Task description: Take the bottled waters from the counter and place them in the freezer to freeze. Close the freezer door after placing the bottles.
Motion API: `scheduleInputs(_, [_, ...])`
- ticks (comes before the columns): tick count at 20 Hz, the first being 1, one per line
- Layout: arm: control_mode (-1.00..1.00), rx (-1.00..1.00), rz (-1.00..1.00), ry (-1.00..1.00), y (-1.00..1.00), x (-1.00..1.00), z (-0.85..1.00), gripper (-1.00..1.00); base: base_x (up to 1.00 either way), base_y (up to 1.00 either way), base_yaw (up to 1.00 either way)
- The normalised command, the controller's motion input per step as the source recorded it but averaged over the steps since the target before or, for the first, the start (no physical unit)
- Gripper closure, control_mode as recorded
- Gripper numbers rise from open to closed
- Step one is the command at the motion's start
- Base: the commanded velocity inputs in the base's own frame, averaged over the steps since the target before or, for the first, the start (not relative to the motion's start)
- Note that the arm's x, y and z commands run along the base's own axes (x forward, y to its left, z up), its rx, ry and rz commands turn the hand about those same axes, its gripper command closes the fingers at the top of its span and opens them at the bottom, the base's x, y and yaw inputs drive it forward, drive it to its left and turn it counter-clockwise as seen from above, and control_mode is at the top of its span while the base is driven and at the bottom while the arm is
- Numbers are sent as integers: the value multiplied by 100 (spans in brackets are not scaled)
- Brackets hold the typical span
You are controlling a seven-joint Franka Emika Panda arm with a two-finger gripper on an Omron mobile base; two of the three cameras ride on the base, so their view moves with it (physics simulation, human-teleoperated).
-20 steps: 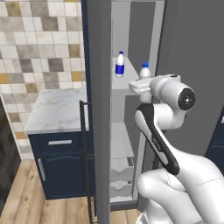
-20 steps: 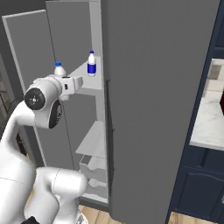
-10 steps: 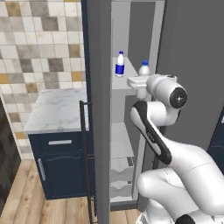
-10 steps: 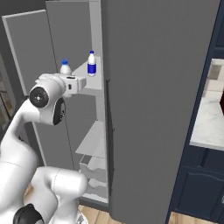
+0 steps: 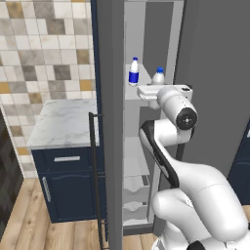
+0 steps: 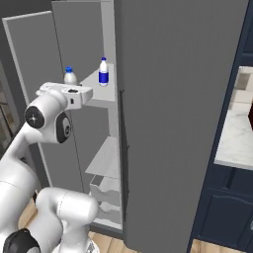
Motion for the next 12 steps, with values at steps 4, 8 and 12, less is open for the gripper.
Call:
scheduleInputs(4, [-100,0,0,-3,0,12,0,100,0,0,0])
scheduleInputs(8, [-100,-2,0,0,0,8,0,100,0,0,0])
scheduleInputs(12, [-100,-13,0,0,3,4,1,100,0,0,0])
